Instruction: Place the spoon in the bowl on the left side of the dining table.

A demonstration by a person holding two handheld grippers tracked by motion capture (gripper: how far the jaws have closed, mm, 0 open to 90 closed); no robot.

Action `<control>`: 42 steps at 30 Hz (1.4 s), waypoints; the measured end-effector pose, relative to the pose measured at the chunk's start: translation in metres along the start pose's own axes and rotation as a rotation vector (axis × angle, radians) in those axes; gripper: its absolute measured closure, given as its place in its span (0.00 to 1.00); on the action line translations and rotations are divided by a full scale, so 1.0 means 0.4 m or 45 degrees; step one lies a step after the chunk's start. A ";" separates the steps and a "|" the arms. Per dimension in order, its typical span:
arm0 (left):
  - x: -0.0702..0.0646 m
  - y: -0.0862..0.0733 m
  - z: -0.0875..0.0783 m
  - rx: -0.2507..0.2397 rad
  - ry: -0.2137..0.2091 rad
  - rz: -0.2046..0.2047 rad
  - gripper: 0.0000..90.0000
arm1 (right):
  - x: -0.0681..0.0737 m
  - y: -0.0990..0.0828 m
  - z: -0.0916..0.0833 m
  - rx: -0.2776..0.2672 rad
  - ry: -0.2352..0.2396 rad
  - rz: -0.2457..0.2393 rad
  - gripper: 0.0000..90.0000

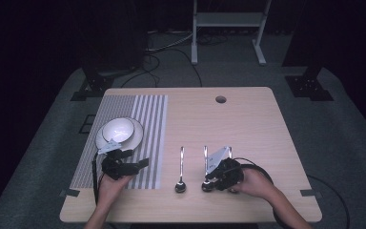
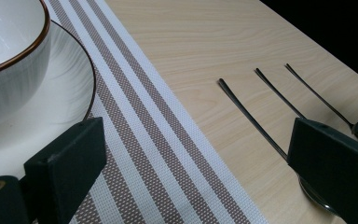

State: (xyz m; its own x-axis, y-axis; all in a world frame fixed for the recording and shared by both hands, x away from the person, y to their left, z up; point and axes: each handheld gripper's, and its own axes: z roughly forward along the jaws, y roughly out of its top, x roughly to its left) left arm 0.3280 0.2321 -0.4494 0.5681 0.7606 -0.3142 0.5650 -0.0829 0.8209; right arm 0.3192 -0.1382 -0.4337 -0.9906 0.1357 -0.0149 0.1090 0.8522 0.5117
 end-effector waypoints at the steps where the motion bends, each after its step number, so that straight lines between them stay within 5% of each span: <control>1: 0.000 0.000 0.000 -0.003 -0.002 -0.002 0.04 | 0.001 0.003 0.002 0.006 -0.001 -0.008 0.73; 11: 0.000 0.000 0.005 -0.007 -0.015 -0.013 0.04 | 0.036 0.016 0.047 0.144 -0.060 -0.126 0.76; 28: -0.024 0.005 0.020 0.003 -0.059 -0.009 0.04 | 0.044 0.007 0.049 0.109 -0.095 -0.114 0.75; 35: -0.064 0.028 0.051 0.013 -0.125 -0.016 0.05 | 0.040 0.002 0.048 0.087 -0.085 -0.127 0.75; 42: -0.123 0.053 0.133 0.092 -0.167 0.038 0.06 | 0.039 0.001 0.048 0.080 -0.083 -0.126 0.75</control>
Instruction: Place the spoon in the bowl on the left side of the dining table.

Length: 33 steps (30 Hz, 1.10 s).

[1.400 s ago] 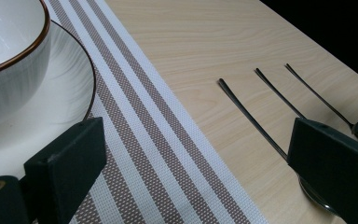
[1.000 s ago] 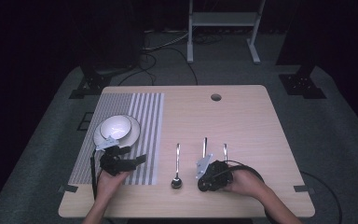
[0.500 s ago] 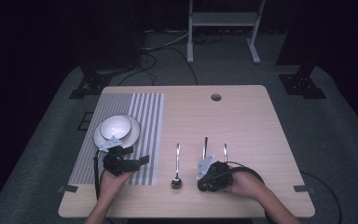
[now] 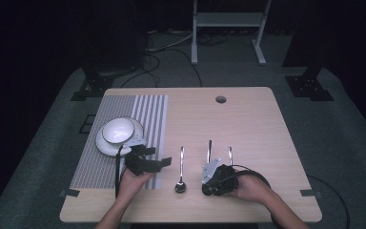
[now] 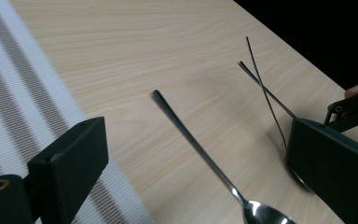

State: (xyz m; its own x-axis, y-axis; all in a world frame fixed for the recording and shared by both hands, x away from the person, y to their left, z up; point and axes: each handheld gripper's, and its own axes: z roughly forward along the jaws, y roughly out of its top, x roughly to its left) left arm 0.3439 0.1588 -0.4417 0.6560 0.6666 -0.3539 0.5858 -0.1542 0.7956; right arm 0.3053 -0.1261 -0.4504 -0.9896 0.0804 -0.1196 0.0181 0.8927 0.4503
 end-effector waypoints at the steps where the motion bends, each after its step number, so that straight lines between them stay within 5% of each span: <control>1: -0.004 0.004 0.011 0.012 -0.001 0.002 0.06 | -0.002 -0.001 0.000 -0.006 0.001 -0.002 0.75; 13: -0.020 0.041 0.108 0.044 -0.072 -0.082 0.06 | -0.001 -0.002 0.000 -0.008 0.000 -0.024 0.74; 33: -0.071 0.107 0.215 0.100 -0.107 -0.043 0.15 | -0.002 -0.005 0.000 -0.018 -0.001 -0.023 0.74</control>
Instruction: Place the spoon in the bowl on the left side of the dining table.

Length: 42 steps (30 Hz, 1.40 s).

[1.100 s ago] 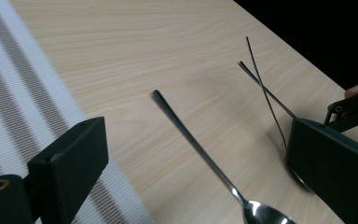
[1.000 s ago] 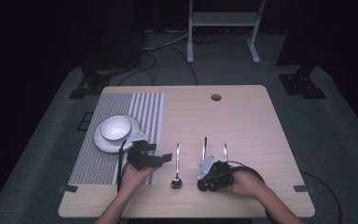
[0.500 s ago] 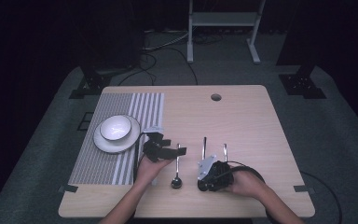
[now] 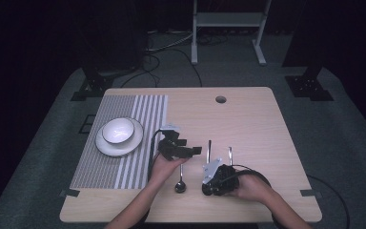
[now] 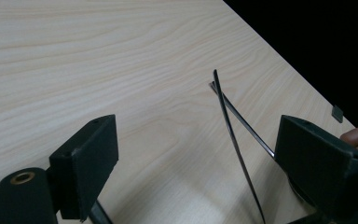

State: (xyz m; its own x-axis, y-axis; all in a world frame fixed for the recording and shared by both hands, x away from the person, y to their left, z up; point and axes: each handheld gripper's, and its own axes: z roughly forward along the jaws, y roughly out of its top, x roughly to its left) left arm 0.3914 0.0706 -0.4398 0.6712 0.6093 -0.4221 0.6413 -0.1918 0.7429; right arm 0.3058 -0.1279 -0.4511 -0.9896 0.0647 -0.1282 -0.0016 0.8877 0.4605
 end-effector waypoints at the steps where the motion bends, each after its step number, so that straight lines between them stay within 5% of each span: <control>1: -0.001 0.003 0.004 0.005 -0.001 -0.003 0.15 | 0.000 0.000 0.000 0.000 0.000 0.000 0.74; 8: -0.005 0.023 0.032 0.016 -0.048 -0.068 0.25 | 0.001 -0.001 0.000 -0.003 -0.004 -0.004 0.74; 18: -0.027 0.041 0.069 0.083 -0.020 0.017 0.40 | 0.000 -0.005 0.000 -0.019 -0.008 0.002 0.74; 31: -0.033 0.036 0.122 0.160 -0.015 0.012 0.59 | 0.002 -0.008 -0.001 -0.022 -0.012 0.012 0.74; 42: -0.027 0.035 0.141 0.205 -0.109 0.025 0.87 | 0.000 -0.012 -0.002 -0.036 -0.012 0.029 0.74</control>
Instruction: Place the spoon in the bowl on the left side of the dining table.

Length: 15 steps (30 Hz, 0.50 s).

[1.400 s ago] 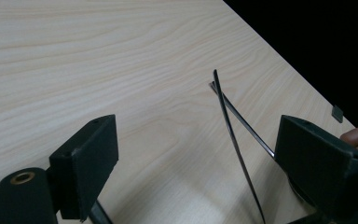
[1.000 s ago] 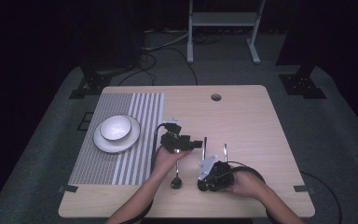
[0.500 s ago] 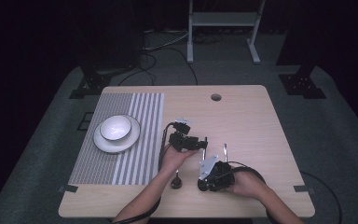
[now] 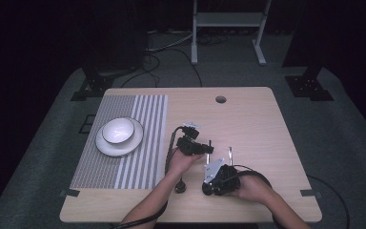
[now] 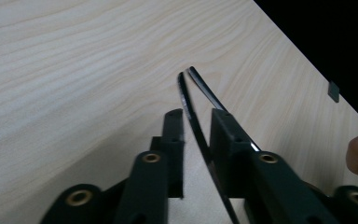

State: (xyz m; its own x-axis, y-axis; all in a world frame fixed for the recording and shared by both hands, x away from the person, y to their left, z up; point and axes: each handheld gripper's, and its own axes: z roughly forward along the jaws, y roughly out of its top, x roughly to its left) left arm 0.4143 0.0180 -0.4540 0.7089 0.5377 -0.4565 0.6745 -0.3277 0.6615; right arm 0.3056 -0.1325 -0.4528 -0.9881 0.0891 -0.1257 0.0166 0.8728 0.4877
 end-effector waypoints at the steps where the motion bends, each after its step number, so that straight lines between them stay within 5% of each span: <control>1: 0.001 0.001 -0.002 -0.001 -0.011 0.000 0.88 | 0.000 0.000 0.000 0.000 0.001 0.000 0.74; 15: 0.009 -0.012 -0.017 -0.091 -0.058 -0.034 0.92 | 0.007 -0.018 -0.006 -0.030 -0.073 -0.021 0.70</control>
State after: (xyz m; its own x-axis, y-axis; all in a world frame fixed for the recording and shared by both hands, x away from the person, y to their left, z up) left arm 0.4122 0.0268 -0.4548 0.7008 0.5087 -0.5001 0.6779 -0.2564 0.6890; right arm 0.3023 -0.1398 -0.4545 -0.9777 0.1026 -0.1831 -0.0040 0.8631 0.5050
